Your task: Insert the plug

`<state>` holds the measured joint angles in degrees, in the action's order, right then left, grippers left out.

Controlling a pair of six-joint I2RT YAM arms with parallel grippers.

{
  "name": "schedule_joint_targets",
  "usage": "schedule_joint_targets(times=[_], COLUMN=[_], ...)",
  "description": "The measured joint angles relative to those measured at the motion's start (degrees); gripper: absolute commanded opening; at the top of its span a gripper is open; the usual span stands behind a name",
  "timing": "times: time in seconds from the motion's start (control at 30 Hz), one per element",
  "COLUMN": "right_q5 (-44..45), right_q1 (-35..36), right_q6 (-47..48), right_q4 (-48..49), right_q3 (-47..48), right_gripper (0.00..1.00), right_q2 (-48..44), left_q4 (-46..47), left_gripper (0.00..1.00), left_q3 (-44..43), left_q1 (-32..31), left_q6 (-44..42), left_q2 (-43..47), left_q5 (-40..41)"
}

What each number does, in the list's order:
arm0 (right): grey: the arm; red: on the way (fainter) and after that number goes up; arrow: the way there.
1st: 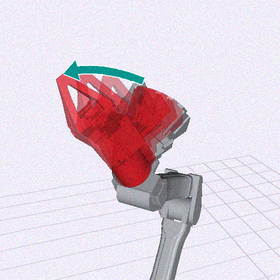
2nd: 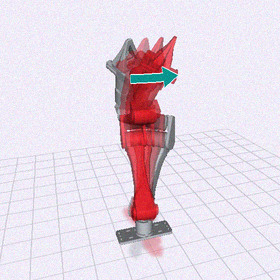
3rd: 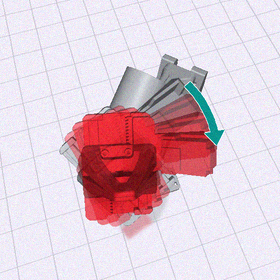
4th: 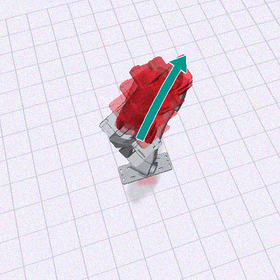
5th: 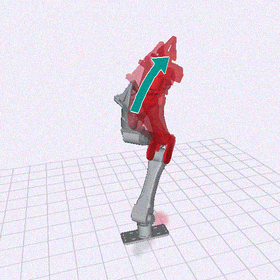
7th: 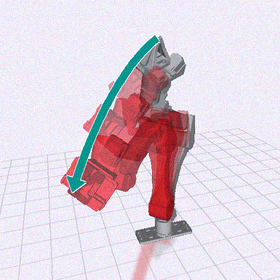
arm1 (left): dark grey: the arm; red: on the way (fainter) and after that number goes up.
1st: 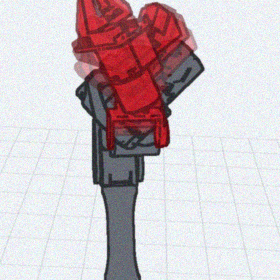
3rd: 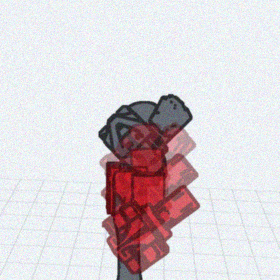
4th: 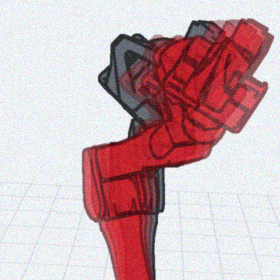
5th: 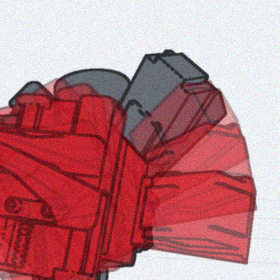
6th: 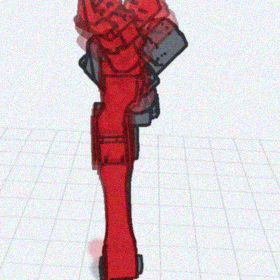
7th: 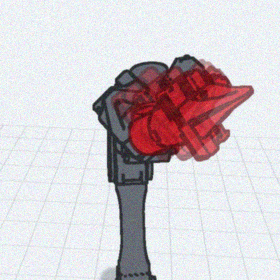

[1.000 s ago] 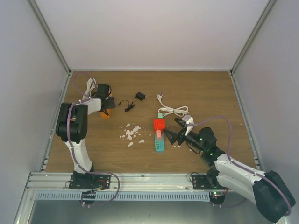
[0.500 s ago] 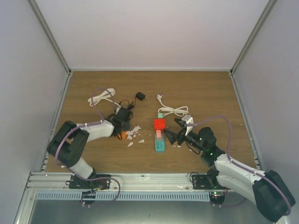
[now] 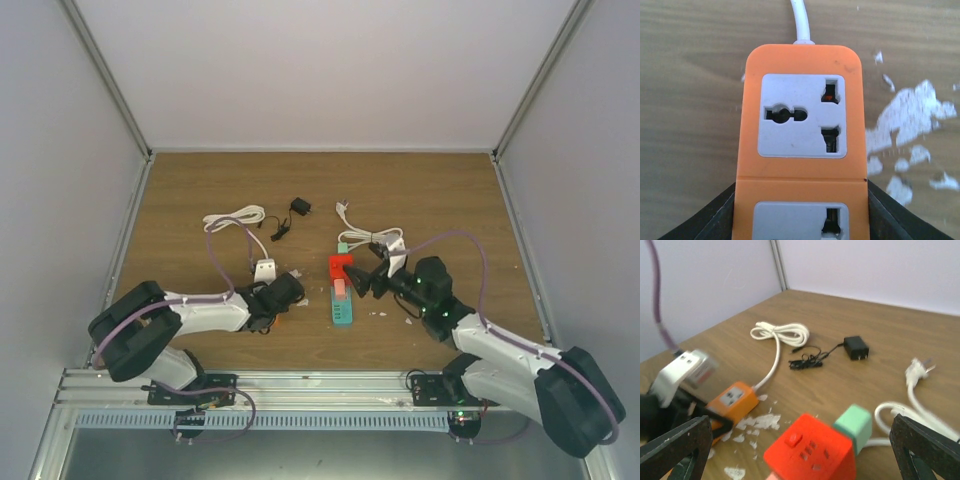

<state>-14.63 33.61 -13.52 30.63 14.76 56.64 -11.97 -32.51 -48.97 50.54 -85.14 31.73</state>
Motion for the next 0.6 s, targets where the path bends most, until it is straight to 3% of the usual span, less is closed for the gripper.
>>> schedule_joint_targets(times=[0.13, 0.23, 0.4, 0.6], right_q5=[1.1, 0.9, -1.1, -4.4], right_q1=[0.1, -0.6, -2.9, -4.7], right_q6=[3.8, 6.8, 10.0, 17.0], right_q4=[-5.5, -10.6, -17.1, -31.6], right_q3=[11.6, 26.4, 44.1, 72.4], right_gripper=[1.0, 0.99, 0.94, 0.86], right_q2=[6.9, 18.9, 35.5, 57.9], left_q4=[-3.3, -7.3, -11.2, -11.4], left_gripper=[0.68, 0.96, 0.99, 0.99], left_q3=[2.9, 5.2, 8.5, 9.4], left_q1=[-3.7, -4.7, -6.2, -6.4], left_q6=[3.8, 5.4, 4.8, 0.8], left_q2=[4.5, 8.8, 22.6, 38.8], left_q5=[0.5, -0.5, -2.9, -5.5])
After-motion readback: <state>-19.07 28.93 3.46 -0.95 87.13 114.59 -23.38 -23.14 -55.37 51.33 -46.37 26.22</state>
